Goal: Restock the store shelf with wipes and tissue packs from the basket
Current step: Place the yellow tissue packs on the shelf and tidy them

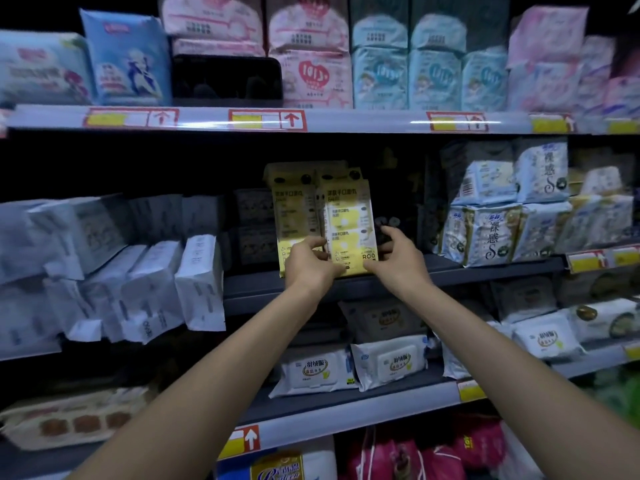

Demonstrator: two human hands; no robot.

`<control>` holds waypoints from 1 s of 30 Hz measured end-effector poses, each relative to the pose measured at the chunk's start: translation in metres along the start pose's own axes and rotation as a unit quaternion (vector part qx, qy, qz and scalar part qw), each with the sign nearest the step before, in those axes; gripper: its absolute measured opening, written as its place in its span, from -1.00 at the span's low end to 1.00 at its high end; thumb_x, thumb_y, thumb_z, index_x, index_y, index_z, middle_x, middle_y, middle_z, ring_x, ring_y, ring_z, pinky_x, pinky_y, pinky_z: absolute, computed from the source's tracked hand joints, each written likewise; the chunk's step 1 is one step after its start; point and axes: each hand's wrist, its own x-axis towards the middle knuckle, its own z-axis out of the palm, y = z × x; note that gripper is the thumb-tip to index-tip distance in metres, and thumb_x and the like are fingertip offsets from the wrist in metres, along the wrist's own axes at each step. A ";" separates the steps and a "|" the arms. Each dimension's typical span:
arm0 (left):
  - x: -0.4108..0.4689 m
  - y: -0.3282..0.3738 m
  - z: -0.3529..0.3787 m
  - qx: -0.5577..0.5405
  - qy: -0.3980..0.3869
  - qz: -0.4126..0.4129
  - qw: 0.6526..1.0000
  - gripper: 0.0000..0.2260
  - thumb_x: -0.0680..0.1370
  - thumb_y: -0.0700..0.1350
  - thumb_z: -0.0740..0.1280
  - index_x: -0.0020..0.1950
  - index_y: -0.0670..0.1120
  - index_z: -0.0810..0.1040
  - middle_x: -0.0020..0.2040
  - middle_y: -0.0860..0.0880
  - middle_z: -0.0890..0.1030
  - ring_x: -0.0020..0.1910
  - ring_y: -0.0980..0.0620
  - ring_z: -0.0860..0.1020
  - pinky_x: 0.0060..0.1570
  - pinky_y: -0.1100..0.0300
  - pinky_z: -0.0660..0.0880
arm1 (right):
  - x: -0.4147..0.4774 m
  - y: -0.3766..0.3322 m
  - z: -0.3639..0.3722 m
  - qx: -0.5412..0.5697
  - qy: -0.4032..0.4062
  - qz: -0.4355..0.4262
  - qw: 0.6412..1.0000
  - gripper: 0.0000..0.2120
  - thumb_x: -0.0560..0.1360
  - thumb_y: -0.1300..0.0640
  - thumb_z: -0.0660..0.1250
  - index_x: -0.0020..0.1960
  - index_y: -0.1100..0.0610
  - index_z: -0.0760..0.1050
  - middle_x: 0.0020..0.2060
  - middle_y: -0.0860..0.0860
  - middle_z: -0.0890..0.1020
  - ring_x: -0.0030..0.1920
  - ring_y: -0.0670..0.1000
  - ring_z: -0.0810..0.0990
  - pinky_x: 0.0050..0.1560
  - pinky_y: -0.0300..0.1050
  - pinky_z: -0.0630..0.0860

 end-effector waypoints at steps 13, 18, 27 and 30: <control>-0.104 -0.024 -0.042 0.364 -0.111 0.202 0.902 -0.31 0.56 0.27 0.36 0.64 0.13 0.25 0.58 0.06 0.34 0.54 0.00 0.34 0.36 -0.03 0.47 | -0.107 0.004 -0.049 -0.156 -0.113 -0.041 0.980 -0.21 0.50 -0.14 0.47 0.61 -0.05 0.18 0.48 0.02 0.36 0.43 0.08 0.42 0.27 -0.05 0.45; -0.146 -0.083 -0.039 0.490 -0.169 0.220 0.826 -0.14 0.51 0.49 0.20 0.69 0.20 -0.04 0.70 -0.03 0.04 0.67 -0.12 0.04 0.60 -0.14 0.13 | -0.165 0.045 -0.042 -0.259 -0.184 -0.051 0.947 -0.09 0.48 -0.32 0.40 0.66 -0.08 0.02 0.60 0.04 0.15 0.56 0.14 0.23 0.48 0.14 0.33; -0.225 -0.219 -0.019 0.547 -0.291 0.151 0.770 -0.03 0.34 0.58 -0.08 0.69 0.20 -0.10 0.71 -0.06 -0.02 0.68 -0.15 -0.03 0.60 -0.22 0.04 | -0.268 0.151 -0.001 -0.322 -0.304 0.013 0.897 -0.06 0.50 -0.26 0.38 0.67 -0.02 -0.06 0.62 0.17 0.05 0.62 0.20 0.05 0.59 0.09 0.09; -0.250 -0.257 -0.011 0.541 -0.322 0.136 0.765 -0.05 0.36 0.55 -0.02 0.69 0.16 0.00 0.69 -0.08 0.10 0.66 -0.16 0.09 0.58 -0.19 0.14 | -0.294 0.183 0.012 -0.340 -0.345 0.020 0.875 -0.09 0.51 -0.24 0.37 0.66 -0.01 -0.03 0.57 0.18 0.14 0.59 0.21 0.14 0.57 0.08 0.15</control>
